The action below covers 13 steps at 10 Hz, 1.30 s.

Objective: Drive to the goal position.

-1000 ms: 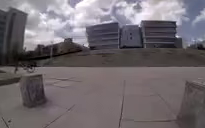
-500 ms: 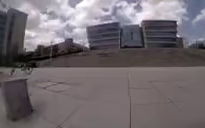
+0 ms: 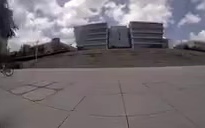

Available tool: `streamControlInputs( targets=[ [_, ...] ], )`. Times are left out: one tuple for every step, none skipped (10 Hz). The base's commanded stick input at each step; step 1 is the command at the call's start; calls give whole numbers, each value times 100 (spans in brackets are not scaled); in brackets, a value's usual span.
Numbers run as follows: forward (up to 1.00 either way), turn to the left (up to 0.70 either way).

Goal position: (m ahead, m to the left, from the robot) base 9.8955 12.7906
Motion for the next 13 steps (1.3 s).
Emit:
streamControlInputs(
  targets=[
    [70, 0],
    [70, 0],
    [70, 0],
    [70, 0],
    [70, 0],
    [70, 0],
    [70, 0],
    [70, 0],
    [70, 0],
    [70, 0],
    [70, 0],
    [70, 0],
    [70, 0]
  ],
)
